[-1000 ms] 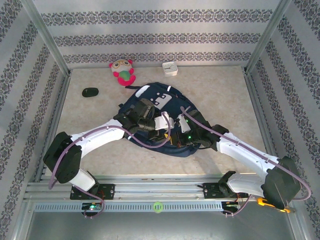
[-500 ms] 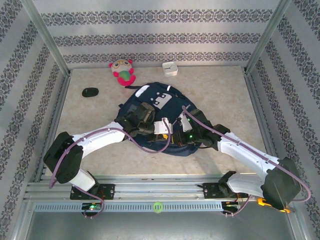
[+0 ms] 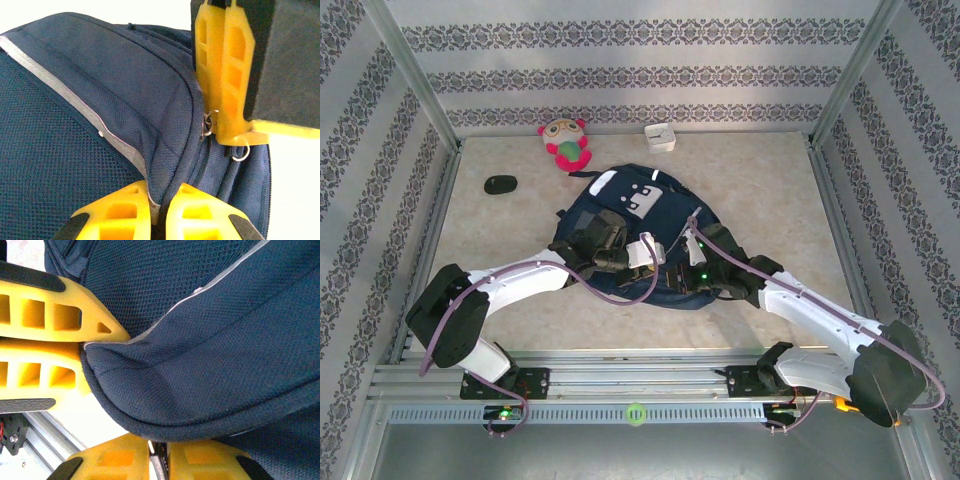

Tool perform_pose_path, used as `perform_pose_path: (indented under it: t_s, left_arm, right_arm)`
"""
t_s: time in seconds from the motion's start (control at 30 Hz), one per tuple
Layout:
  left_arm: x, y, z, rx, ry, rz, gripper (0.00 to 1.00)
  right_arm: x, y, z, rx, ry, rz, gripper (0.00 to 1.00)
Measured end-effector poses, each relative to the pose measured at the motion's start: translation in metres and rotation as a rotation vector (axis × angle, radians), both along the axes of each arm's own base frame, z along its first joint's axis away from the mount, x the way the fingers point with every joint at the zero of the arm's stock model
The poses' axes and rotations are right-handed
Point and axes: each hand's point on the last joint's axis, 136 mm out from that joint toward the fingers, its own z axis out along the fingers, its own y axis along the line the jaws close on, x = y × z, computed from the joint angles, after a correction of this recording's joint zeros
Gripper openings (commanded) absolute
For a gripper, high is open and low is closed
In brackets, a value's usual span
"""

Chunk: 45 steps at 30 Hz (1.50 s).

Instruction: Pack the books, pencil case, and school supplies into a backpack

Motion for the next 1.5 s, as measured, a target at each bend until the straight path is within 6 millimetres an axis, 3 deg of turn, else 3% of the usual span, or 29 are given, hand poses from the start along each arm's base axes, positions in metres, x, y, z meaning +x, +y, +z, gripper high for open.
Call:
perform_pose_path:
  t_s: [0.47,0.7,1.0,1.27,1.5]
  left_arm:
    - [0.003,0.000,0.003,-0.029,0.036,0.028,0.00]
    - [0.004,0.001,0.006,-0.051,0.052,0.028,0.00]
    - [0.002,0.006,0.013,-0.048,0.026,0.009,0.00]
    - [-0.013,0.023,0.021,-0.031,-0.009,-0.035,0.00]
    - [-0.036,0.047,0.020,0.003,-0.019,-0.078,0.00]
  right_arm:
    - [0.000,-0.001,-0.002,0.034,-0.026,-0.020,0.20]
    - [-0.001,-0.004,0.007,0.048,-0.062,-0.026,0.00]
    - [0.012,-0.031,0.013,0.050,-0.069,-0.079,0.00]
    - [0.031,-0.053,0.017,0.061,-0.034,-0.103,0.00]
    - [0.032,-0.055,0.010,0.061,0.016,-0.075,0.00]
